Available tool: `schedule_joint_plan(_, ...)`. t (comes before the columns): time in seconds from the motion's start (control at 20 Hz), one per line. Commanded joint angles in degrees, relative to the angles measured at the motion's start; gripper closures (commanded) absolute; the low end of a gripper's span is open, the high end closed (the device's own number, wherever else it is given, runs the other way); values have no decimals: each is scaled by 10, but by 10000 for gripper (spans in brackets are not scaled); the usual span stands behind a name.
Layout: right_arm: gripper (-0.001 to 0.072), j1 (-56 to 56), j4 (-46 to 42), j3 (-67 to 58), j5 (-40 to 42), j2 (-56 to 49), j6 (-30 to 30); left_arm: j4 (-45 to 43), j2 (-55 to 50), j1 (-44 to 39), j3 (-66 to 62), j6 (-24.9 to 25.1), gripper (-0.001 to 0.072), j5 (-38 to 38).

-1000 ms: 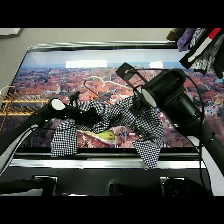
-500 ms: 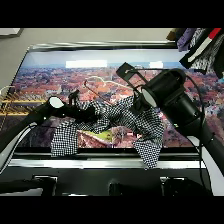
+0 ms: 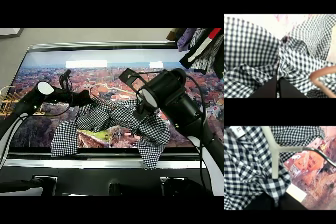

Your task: Fold the clothes and pants, and hang the long-sleeved shirts on hangers.

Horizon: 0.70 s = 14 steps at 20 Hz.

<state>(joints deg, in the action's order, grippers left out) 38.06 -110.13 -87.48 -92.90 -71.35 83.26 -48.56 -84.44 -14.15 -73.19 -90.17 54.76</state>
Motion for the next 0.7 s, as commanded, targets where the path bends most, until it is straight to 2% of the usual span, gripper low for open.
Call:
schedule_joint_plan(0.0,671,1,11,-1,-25,0,-1,-23,0,6,-24,2,679,-4)
schedule_joint_plan(0.3,671,0,28,0,-17,-2,-1,-23,0,5,-37,2,678,-24)
schedule_joint_plan(0.45,672,0,28,0,-3,-17,-19,-23,0,5,-59,24,678,-23)
schedule_joint_plan(0.65,672,0,-9,0,32,-37,-9,-24,-1,6,-71,31,678,-9)
